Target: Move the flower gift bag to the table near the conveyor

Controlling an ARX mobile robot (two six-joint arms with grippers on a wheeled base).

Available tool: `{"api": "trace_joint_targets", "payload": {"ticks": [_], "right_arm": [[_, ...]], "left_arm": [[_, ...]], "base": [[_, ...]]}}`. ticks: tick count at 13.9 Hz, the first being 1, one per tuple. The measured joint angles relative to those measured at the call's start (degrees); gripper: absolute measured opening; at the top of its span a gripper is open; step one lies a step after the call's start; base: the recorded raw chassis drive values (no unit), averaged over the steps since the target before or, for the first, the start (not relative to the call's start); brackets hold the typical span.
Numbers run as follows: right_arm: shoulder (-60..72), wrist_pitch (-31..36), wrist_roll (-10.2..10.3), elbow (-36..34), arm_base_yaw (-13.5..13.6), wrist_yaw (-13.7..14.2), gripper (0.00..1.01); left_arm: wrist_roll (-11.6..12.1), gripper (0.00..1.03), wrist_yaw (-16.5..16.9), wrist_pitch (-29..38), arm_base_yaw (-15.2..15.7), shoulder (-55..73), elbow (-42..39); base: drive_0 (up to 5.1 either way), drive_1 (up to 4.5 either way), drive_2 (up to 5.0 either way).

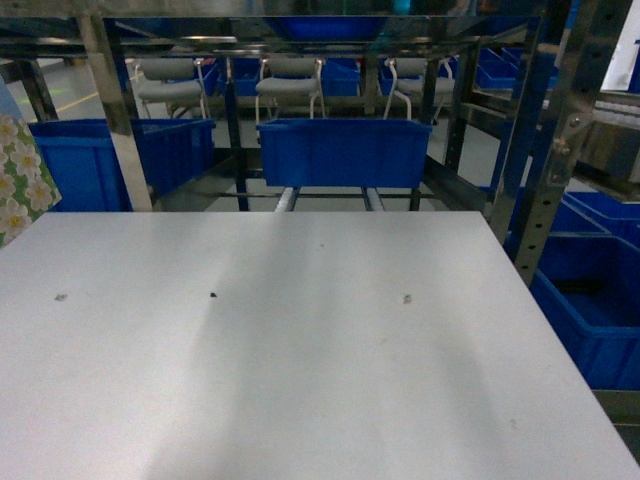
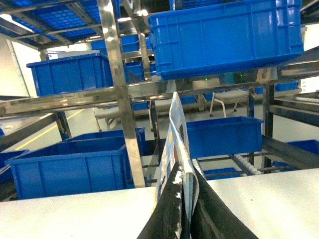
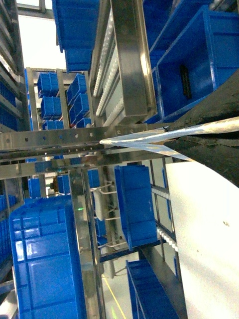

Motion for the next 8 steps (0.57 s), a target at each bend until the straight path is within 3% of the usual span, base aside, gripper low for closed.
{"api": "trace_joint_targets", "payload": {"ticks": [8], "right_arm": [[0.02, -0.04, 0.00, -0.02, 0.02, 0.00, 0.02]], "left_arm": [[0.00, 0.02, 0.00, 0.00, 0.00, 0.00, 0.00]], "base": [[-4.9, 2.49, 2.5]]}}
